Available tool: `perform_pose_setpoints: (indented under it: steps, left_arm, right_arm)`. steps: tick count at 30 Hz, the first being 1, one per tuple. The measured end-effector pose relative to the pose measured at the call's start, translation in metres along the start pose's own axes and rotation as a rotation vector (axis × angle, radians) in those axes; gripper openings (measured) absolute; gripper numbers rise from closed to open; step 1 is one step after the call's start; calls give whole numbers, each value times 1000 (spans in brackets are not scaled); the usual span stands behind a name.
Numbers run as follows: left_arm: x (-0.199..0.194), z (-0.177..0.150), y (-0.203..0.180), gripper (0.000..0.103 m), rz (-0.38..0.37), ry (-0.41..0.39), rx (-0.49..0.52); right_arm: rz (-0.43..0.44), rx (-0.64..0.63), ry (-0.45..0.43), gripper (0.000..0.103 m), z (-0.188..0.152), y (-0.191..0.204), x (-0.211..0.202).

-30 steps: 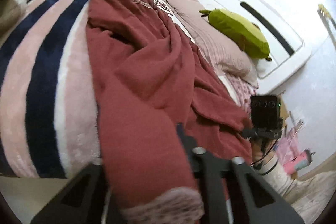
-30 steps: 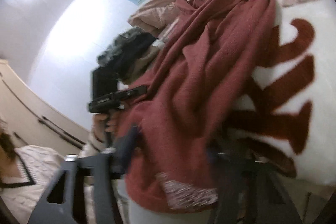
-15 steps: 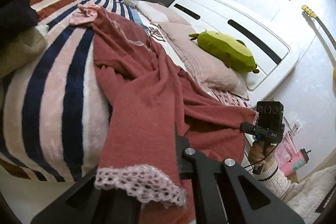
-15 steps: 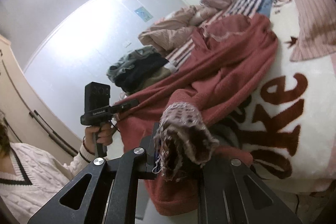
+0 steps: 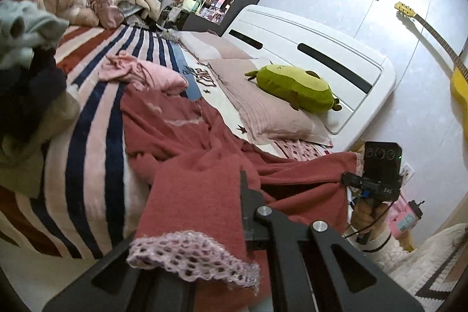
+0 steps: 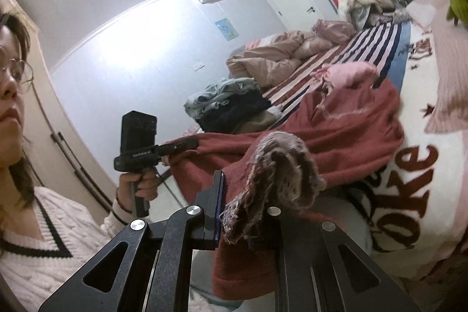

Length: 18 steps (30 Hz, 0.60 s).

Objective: Fold small clothes

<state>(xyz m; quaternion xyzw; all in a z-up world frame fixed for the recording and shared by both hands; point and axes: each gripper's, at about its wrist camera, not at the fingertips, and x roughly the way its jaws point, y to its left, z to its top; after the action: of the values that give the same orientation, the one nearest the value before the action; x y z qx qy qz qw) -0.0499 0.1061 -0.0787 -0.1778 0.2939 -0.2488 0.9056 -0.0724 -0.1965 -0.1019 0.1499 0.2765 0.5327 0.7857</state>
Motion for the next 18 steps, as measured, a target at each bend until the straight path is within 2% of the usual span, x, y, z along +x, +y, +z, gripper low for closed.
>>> perform_pose_setpoints:
  steps: [3, 7, 9, 12, 16, 18]
  left_arm:
    - [20, 19, 12, 1, 57, 12, 24]
    - [73, 55, 42, 1, 126, 59, 42]
    - [102, 69, 61, 1, 138, 99, 25]
    - [153, 87, 91, 1, 190, 168, 33]
    - [205, 94, 122, 3, 225, 260, 34]
    - [225, 90, 134, 3, 245, 311, 34]
  right_arm:
    - [-34, -1, -5, 7, 16, -8, 7]
    - [-168, -7, 47, 7, 54, -44, 33]
    - [-209, 12, 79, 7, 70, -67, 46]
    - [-302, 60, 162, 7, 92, -120, 79]
    - [-410, 111, 277, 7, 103, -179, 123]
    - [-422, 135, 321, 7, 101, -198, 134]
